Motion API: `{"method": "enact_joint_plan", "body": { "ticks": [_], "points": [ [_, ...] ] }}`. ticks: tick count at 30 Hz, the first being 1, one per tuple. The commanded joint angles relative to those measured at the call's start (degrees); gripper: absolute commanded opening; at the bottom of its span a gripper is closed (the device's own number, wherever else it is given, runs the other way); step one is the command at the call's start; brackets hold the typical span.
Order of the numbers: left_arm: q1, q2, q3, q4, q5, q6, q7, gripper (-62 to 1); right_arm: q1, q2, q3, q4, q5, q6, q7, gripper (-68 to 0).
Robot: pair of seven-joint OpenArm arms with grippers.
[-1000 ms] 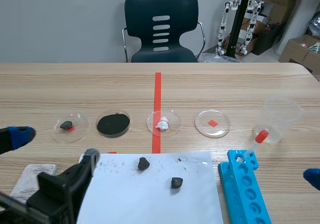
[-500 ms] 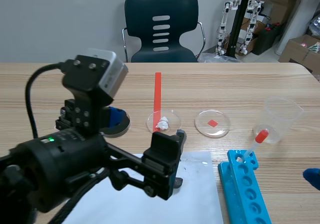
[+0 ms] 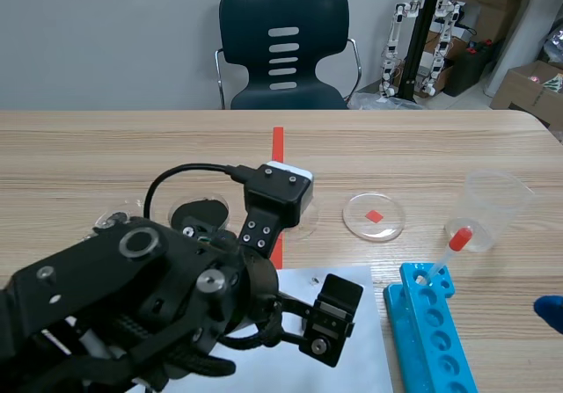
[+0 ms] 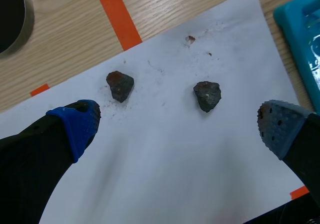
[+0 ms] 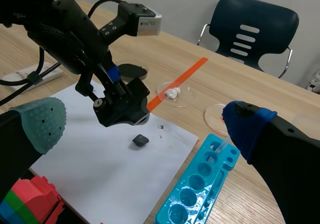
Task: Pick up the right mineral with the left hand
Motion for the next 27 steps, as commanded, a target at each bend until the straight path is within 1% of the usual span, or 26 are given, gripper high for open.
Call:
{"method": "enact_joint_plan", "body": {
  "ticks": [1, 3, 5, 9, 19, 27],
  "points": [
    [-0.85, 1.79, -0.20, -0.87, 0.17, 0.59, 1.46, 1.4, 0.24, 0.26, 0.17, 1.14, 0.17, 0.00, 1.03, 0.4],
    [-2.29, 3.15, 0.70, -2.80, 0.17, 0.83, 3.30, 1.4, 0.24, 0.26, 0.17, 1.14, 0.17, 0.00, 1.03, 0.4],
    [-3.17, 4.46, 1.33, -4.20, 0.20, 2.19, 4.72, 1.4, 0.24, 0.26, 0.17, 1.14, 0.17, 0.00, 1.03, 0.4],
    [-4.96, 6.19, 3.15, -5.92, 0.46, 2.19, 6.51, 1.4, 0.24, 0.26, 0.17, 1.14, 0.17, 0.00, 1.03, 0.4],
    [-9.14, 8.44, 9.05, -9.64, 0.22, 2.21, 6.51, 1.4, 0.24, 0.26, 0.17, 1.14, 0.17, 0.00, 1.03, 0.4],
    [-10.29, 11.50, 9.49, -17.20, 0.04, 2.45, 5.03, 1.4, 0.24, 0.26, 0.17, 1.14, 0.17, 0.00, 1.03, 0.4]
  ]
}}
